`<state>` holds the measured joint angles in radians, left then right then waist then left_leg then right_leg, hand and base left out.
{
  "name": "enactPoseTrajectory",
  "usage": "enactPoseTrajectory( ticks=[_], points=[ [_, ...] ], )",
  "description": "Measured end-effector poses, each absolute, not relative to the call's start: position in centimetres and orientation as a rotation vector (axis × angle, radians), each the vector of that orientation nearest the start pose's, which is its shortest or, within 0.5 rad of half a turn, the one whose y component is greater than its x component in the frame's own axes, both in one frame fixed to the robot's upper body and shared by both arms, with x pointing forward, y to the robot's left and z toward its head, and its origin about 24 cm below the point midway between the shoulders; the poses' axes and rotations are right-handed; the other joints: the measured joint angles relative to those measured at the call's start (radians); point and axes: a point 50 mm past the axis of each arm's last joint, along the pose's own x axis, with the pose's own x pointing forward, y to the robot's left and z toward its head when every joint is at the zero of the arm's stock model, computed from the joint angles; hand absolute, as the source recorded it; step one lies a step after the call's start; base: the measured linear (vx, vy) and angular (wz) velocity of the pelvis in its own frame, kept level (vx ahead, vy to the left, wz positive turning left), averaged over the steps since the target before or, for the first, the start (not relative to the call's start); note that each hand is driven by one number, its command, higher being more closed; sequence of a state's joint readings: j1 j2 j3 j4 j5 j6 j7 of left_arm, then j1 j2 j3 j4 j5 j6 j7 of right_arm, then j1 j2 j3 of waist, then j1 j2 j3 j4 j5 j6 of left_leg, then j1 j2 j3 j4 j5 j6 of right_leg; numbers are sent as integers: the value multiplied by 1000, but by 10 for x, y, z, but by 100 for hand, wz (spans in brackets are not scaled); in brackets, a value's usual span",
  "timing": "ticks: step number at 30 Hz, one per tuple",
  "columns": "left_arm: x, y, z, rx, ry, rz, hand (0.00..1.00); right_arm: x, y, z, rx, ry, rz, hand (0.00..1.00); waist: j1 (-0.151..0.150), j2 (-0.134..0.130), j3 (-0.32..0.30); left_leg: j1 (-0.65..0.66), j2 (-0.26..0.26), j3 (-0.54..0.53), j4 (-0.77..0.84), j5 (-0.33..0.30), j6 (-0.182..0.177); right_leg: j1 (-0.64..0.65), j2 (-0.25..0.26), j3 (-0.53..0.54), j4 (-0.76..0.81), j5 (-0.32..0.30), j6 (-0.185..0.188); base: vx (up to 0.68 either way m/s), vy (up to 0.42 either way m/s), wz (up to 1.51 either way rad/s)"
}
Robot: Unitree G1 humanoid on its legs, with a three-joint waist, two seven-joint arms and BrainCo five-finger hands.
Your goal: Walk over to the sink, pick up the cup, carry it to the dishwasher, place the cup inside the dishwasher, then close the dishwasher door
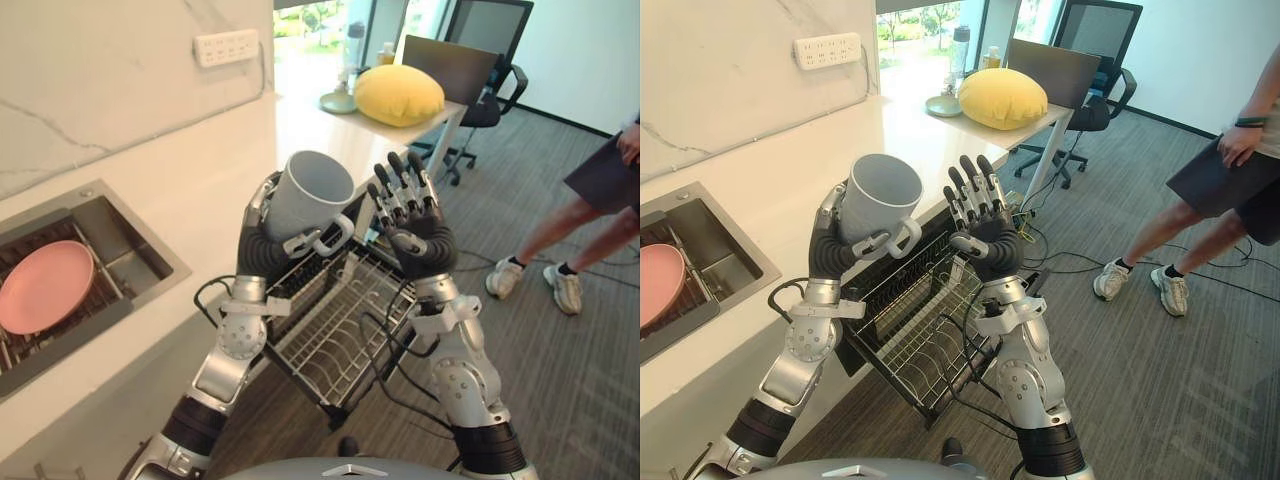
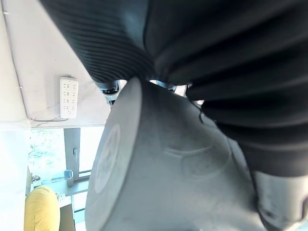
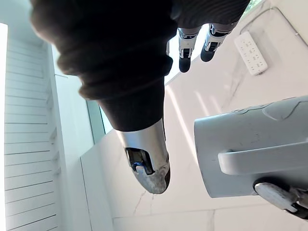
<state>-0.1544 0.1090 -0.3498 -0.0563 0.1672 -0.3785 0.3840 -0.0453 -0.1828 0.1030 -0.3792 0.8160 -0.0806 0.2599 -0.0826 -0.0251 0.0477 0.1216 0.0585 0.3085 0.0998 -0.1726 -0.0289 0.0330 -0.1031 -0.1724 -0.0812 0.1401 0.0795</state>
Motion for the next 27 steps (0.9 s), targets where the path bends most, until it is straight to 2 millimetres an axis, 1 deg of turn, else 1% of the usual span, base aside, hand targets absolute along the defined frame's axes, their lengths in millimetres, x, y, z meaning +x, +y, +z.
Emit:
enactPoseTrajectory(
  ticks=[8,16,19,23,27],
  points=[
    [251,80,123,204,-665,-49,100,238,-135,145,552,-419,547,0,-3,0,0,1,0,-1,1,4,-1,-1,1,-1,0,0,0,0,0,0],
    [250,76,122,281,-685,-69,100,240,-129,146,540,-404,572,0,-2,0,0,0,0,-1,1,4,-1,-2,1,-1,0,0,0,0,0,0],
    [249,73,121,292,-683,-81,100,240,-128,146,541,-401,576,0,-2,0,0,0,0,-1,1,4,-1,-2,1,-1,0,0,0,0,0,0],
    [247,68,120,316,-693,-102,100,239,-121,144,539,-370,609,0,-3,0,-1,0,0,-1,2,4,-1,-2,1,-1,0,0,0,0,0,0],
    [245,65,119,315,-695,-111,100,240,-118,145,537,-366,620,0,-2,-1,-2,0,0,-1,2,4,-1,-2,1,-1,0,1,0,0,0,0]
  ],
)
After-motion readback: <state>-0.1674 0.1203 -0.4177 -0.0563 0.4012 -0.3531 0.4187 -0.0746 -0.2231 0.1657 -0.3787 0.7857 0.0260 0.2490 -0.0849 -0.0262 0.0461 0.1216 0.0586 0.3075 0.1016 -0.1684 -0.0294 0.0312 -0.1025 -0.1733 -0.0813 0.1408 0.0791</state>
